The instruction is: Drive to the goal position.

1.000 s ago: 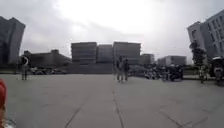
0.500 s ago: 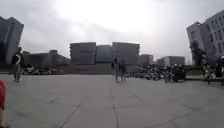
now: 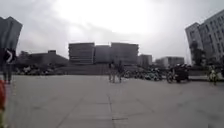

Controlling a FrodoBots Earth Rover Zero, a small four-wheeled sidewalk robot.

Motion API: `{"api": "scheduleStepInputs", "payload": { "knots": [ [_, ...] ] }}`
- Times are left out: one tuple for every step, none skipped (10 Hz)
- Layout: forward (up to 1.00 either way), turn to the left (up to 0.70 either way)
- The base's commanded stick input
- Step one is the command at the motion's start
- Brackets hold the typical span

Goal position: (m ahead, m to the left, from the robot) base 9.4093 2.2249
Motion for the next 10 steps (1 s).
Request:
{"api": "scheduleStepInputs", "payload": {
  "knots": [
    [1.00, 0.00],
    [1.00, 0.00],
    [1.00, 0.00],
    [1.00, 0.00],
    [1.00, 0.00],
    [1.00, 0.00],
    [1.00, 0.00],
    [1.00, 0.00],
    [1.00, 0.00],
    [1.00, 0.00]
  ]
}}
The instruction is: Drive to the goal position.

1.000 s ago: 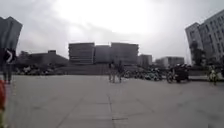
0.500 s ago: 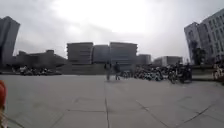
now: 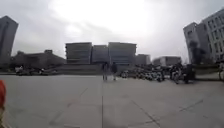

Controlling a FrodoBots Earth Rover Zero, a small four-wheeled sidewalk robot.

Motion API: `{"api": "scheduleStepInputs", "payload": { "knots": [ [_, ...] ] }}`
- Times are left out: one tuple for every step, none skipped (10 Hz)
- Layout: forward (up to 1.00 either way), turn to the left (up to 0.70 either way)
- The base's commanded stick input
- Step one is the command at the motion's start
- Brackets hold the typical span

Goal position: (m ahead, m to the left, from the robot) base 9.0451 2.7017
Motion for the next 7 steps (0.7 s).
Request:
{"api": "scheduleStepInputs", "payload": {
  "knots": [
    [1.00, 0.00],
    [1.00, 0.00],
    [1.00, 0.00],
    [1.00, 0.00],
    [1.00, 0.00],
    [1.00, 0.00],
    [1.00, 0.00]
  ]
}}
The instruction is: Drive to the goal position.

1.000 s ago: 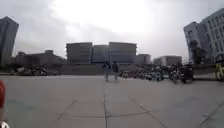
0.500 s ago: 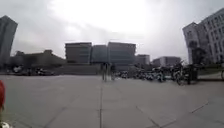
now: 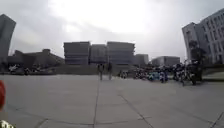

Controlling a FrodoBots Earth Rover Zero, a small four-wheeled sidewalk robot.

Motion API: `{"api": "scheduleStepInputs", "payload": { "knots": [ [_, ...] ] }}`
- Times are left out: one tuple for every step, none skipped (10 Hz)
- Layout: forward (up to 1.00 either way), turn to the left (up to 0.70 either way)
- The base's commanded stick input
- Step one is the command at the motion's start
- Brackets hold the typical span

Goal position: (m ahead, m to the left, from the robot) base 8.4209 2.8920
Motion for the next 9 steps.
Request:
{"api": "scheduleStepInputs", "payload": {
  "knots": [
    [1.00, 0.00],
    [1.00, 0.00],
    [1.00, 0.00],
    [1.00, 0.00],
    [1.00, 0.00],
    [1.00, 0.00],
    [1.00, 0.00],
    [1.00, 0.00],
    [1.00, 0.00]
  ]
}}
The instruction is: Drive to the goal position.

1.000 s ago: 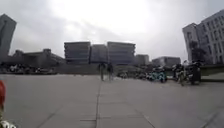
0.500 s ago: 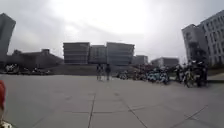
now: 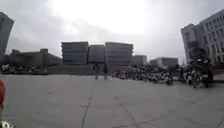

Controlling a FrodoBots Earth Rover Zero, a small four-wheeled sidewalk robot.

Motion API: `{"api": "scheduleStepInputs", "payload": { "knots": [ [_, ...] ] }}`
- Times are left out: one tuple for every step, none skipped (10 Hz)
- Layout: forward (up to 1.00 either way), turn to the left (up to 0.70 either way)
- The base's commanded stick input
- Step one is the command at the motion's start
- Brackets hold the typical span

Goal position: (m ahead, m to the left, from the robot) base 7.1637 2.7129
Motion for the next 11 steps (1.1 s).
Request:
{"api": "scheduleStepInputs", "payload": {
  "knots": [
    [1.00, 0.00],
    [1.00, 0.00],
    [1.00, 0.00],
    [1.00, 0.00],
    [1.00, 0.00],
    [1.00, 0.00],
    [1.00, 0.00],
    [1.00, 0.00],
    [1.00, 0.00],
    [1.00, 0.00],
    [1.00, 0.00]
  ]
}}
